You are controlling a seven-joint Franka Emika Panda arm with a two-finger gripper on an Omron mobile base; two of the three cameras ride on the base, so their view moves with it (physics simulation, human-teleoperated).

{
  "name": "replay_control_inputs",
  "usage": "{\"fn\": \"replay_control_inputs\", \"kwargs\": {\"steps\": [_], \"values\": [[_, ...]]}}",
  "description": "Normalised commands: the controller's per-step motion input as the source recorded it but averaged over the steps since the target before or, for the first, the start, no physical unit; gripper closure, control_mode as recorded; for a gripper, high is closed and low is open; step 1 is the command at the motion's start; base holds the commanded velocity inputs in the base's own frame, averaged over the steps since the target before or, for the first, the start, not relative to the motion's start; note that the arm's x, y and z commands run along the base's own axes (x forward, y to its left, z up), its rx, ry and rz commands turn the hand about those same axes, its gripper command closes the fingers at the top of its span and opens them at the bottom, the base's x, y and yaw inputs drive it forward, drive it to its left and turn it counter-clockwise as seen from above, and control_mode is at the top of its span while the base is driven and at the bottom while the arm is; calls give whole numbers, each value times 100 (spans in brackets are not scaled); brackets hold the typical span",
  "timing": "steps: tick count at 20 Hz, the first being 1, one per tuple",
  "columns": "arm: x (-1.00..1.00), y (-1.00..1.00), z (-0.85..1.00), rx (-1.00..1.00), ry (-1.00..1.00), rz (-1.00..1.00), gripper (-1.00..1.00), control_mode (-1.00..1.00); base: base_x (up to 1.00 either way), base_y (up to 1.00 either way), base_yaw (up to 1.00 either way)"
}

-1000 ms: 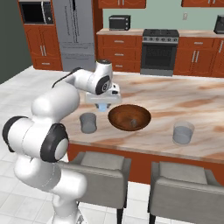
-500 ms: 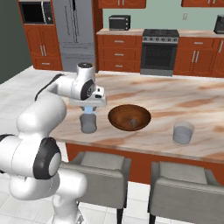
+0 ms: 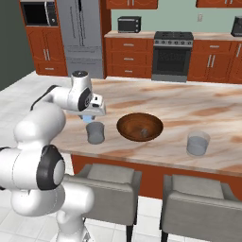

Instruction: There are four ice cubes in the ice bowl. Place two ice cubes in each glass of water.

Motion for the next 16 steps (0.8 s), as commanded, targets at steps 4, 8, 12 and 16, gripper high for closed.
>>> {"fn": "replay_control_inputs", "kwargs": {"steps": [4,8,12,16], "values": [[30,0,-14,0,2,0,100,-100,0,0,0],[0,0,-23,0,1,0,100,-100,0,0,0],[0,2,-36,-3,3,0,100,-100,0,0,0],[12,4,-35,-4,3,0,100,-100,0,0,0]]}}
